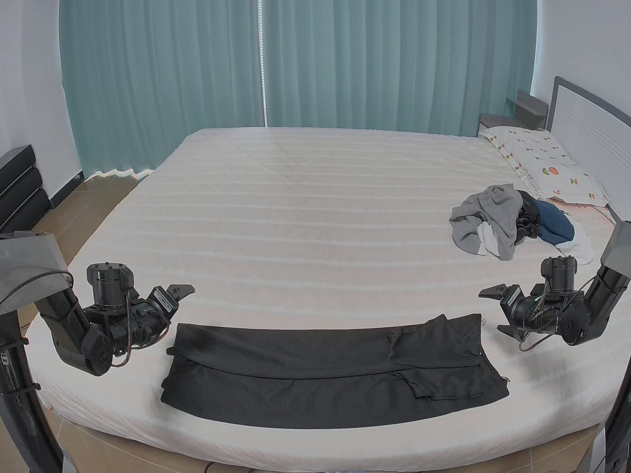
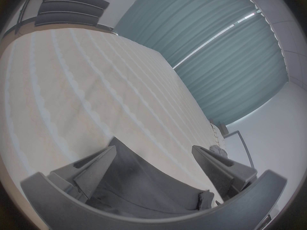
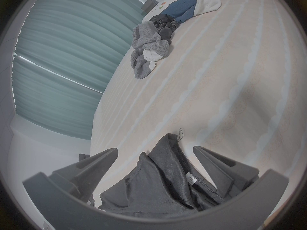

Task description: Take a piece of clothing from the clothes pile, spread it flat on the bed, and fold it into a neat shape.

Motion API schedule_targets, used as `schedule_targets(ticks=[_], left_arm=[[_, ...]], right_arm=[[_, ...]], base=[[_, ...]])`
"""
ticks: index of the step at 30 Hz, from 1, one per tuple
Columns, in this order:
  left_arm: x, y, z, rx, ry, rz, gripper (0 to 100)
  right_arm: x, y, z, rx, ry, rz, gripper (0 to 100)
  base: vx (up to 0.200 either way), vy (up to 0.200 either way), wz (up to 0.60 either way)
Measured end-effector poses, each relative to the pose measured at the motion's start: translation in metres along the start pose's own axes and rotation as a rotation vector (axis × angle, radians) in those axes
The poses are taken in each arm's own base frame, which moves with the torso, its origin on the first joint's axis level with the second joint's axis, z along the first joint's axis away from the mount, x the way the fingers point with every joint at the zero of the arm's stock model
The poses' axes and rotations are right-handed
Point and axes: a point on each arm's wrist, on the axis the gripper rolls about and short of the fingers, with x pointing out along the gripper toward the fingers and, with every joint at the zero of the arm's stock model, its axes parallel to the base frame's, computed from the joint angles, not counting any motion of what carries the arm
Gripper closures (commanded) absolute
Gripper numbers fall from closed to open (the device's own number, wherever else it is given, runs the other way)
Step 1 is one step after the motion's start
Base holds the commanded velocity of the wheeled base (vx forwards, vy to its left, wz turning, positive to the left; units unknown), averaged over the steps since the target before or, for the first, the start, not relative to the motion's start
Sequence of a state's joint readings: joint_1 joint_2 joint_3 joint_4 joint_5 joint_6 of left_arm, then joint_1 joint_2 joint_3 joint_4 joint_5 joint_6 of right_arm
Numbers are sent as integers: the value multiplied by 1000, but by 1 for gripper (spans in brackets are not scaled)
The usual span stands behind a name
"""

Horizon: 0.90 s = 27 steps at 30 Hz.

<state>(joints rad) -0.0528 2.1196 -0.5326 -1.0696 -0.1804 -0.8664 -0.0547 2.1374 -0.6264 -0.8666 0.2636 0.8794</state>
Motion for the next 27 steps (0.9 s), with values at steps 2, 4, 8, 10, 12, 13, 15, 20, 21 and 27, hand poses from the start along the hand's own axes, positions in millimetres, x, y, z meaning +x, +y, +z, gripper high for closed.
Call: schedule_targets(ticks=[2, 4, 8, 10, 12, 13, 15, 20, 21, 27], left_arm=[[0, -3, -6, 0, 16, -6, 0], [0, -6, -11, 4, 31, -10, 0], [3, -8, -22, 22, 62, -17, 0], [5, -6, -28, 29, 73, -14, 0], [7, -2, -35, 43, 90, 0, 0], [8, 0, -39, 57, 91, 12, 0], [10, 7, -46, 109, 89, 52, 0], [14, 21, -58, 174, 103, 121, 0], [15, 23, -60, 178, 108, 129, 0], [16, 24, -61, 181, 91, 115, 0]], right_arm=[[0, 0, -1, -1, 2, -1, 0], [-1, 0, -1, -1, 3, -2, 0], [-1, 0, -2, -2, 6, -3, 0], [-1, 0, -3, -2, 7, -4, 0], [-2, 0, -3, -2, 7, -4, 0], [-2, -1, -3, -2, 8, -5, 0], [-2, -1, -3, -2, 8, -5, 0], [-2, -1, -3, -1, 9, -7, 0], [-2, -2, -3, 0, 9, -8, 0], [-3, -2, -2, 2, 6, -9, 0]], base=[[0, 0, 0], [0, 0, 0], [0, 0, 0], [0, 0, 0], [0, 0, 0], [0, 0, 0], [0, 0, 0], [0, 0, 0], [0, 0, 0], [0, 0, 0]])
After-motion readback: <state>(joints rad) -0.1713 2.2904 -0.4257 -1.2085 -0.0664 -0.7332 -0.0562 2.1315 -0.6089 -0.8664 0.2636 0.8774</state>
